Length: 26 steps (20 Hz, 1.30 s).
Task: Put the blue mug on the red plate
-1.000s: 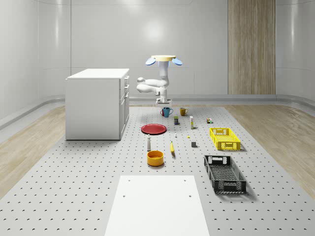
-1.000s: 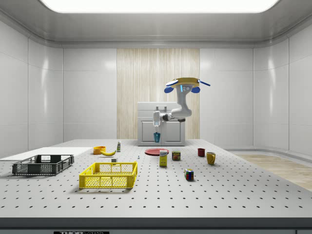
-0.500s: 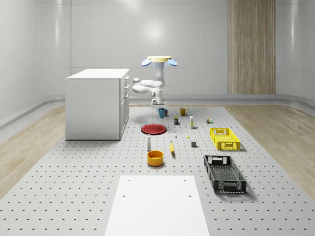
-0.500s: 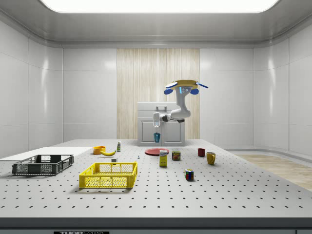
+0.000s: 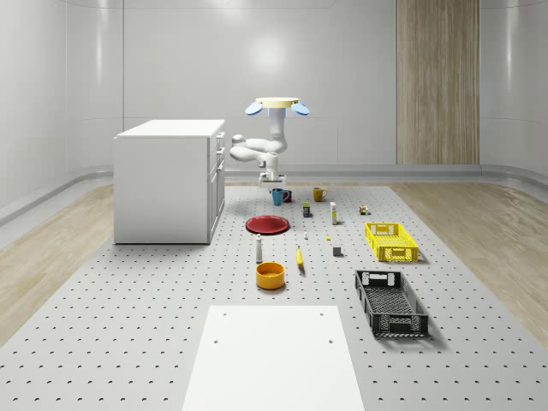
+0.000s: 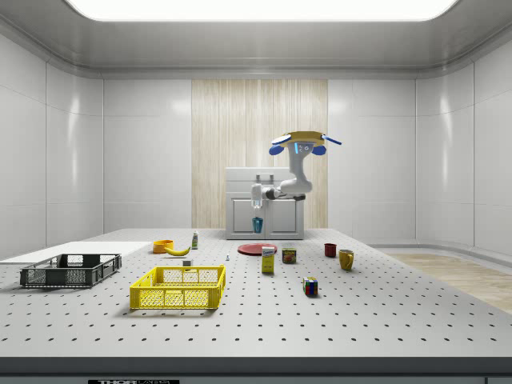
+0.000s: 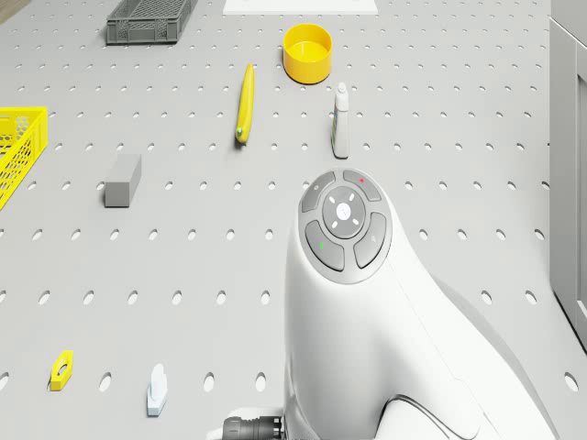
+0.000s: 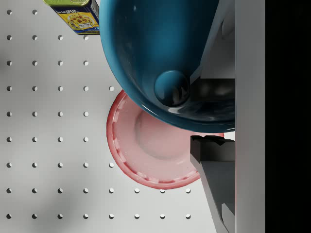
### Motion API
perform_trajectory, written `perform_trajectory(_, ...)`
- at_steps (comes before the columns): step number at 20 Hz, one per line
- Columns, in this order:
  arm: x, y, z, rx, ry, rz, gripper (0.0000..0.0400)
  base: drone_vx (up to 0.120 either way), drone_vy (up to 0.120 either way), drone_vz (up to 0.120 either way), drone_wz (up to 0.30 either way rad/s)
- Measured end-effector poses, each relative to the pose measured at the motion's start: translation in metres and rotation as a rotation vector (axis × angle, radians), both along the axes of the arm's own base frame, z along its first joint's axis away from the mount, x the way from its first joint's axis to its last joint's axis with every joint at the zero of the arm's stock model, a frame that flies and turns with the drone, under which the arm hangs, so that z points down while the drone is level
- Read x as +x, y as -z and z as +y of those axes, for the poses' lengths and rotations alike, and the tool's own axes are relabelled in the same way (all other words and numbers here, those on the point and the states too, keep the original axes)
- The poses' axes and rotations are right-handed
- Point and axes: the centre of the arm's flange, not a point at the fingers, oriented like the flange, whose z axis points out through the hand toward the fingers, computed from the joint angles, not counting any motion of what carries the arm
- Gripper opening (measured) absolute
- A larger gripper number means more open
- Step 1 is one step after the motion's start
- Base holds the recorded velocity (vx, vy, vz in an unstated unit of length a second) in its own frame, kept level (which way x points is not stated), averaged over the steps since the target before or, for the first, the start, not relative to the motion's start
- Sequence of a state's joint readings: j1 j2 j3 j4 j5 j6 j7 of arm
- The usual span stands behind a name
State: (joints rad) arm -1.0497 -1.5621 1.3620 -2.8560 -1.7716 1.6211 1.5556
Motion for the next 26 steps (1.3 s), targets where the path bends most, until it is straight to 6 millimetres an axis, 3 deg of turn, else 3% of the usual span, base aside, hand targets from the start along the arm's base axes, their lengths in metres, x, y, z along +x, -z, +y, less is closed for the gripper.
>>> perform_trajectory(12, 0.0, -0.046, 0.025, 0.0, 0.0, 0.0, 0.01, 0.0, 0.0, 0.0, 0.0)
perform_trajectory(19, 0.0, -0.063, 0.048, 0.0, 0.0, 0.0, 0.01, 0.0, 0.0, 0.0, 0.0)
perform_trajectory(26, 0.0, -0.083, 0.057, 0.0, 0.0, 0.0, 0.01, 0.0, 0.0, 0.0, 0.0)
